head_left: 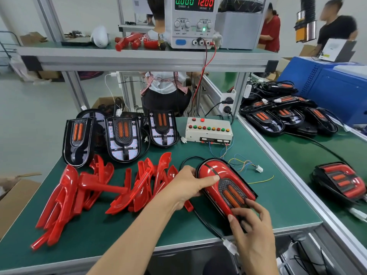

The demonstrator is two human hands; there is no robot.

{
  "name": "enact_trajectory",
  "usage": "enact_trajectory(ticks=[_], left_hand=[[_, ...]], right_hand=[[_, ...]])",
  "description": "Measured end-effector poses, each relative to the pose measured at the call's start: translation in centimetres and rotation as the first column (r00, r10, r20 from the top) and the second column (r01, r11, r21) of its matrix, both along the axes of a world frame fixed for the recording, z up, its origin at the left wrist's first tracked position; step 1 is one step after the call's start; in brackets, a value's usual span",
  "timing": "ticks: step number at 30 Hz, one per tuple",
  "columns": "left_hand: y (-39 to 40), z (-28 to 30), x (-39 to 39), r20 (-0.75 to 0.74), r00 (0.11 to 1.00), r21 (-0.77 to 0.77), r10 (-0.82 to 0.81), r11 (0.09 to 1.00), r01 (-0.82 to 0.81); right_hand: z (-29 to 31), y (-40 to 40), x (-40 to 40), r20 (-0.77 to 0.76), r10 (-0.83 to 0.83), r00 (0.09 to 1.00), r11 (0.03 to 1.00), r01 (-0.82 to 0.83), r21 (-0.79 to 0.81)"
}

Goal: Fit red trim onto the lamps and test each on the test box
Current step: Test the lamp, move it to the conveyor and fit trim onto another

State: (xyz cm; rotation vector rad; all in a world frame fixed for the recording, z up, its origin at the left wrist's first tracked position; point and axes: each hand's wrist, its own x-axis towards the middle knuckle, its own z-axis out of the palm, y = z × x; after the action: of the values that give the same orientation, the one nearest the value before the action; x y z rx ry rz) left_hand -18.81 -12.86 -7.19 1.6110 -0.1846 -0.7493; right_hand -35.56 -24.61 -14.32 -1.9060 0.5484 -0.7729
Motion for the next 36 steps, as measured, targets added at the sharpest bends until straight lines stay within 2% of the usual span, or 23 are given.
enact_trajectory(ticks=[3,7,9,15,17,20,22,24,27,29,31,36], left_hand=[[0.4,-0.2,-1.3,-0.102,0.995,-0.19,0.016,0.981,-0.036],[1.8,-0.7,-1.9,-0.181,0.981,-0.373,0.073,0.918,-0.137],[2.6,-1.0,-2.0,-0.202,0.976,-0.455,0.075,0.875,-0.161],[3.2,-1.2,-2.0,-0.192,0.97,-0.511,0.149,0.829,-0.228],[3.3,-1.1,-1.9,-0.154,0.973,-0.518,0.172,0.825,-0.228],[3.5,-1.3,-1.9,-0.121,0.974,-0.552,0.192,0.802,-0.226],[3.6,-1.4,-1.9,-0.135,0.972,-0.597,0.193,0.767,-0.236],[3.6,-1.6,-2.1,-0.145,0.97,-0.625,0.196,0.742,-0.243],[3.6,-1.7,-2.3,-0.12,0.97,-0.633,0.21,0.736,-0.238],[3.7,-1.8,-2.3,-0.105,0.97,-0.641,0.221,0.731,-0.236],[3.8,-1.8,-2.4,-0.093,0.969,-0.642,0.228,0.73,-0.233],[4.1,-1.7,-2.3,-0.081,0.971,-0.656,0.225,0.722,-0.222]], right_hand=[[0.5,-0.5,0.2,0.006,0.049,0.999,0.999,-0.049,0.009],[2.1,-1.1,0.6,0.029,0.066,0.997,0.967,-0.056,-0.247],[3.1,-1.2,1.0,0.043,0.103,0.994,0.962,-0.089,-0.258],[5.1,-0.8,2.4,0.043,0.17,0.985,0.96,-0.155,-0.233],[5.3,-0.8,2.5,0.057,0.165,0.985,0.974,-0.153,-0.169],[5.6,-0.7,2.7,0.106,0.136,0.985,0.988,-0.143,0.064],[5.9,-0.5,2.7,0.122,0.105,0.987,0.962,-0.132,0.241],[6.0,-0.4,2.9,0.088,0.12,0.989,0.888,-0.147,0.436],[6.2,0.0,3.4,0.186,0.266,0.946,0.629,-0.317,0.71],[6.4,0.2,3.5,0.234,0.282,0.93,0.544,-0.356,0.76],[6.5,0.5,3.7,0.266,0.277,0.923,0.513,-0.376,0.772],[6.8,1.0,4.2,0.274,0.263,0.925,0.574,-0.379,0.726]])
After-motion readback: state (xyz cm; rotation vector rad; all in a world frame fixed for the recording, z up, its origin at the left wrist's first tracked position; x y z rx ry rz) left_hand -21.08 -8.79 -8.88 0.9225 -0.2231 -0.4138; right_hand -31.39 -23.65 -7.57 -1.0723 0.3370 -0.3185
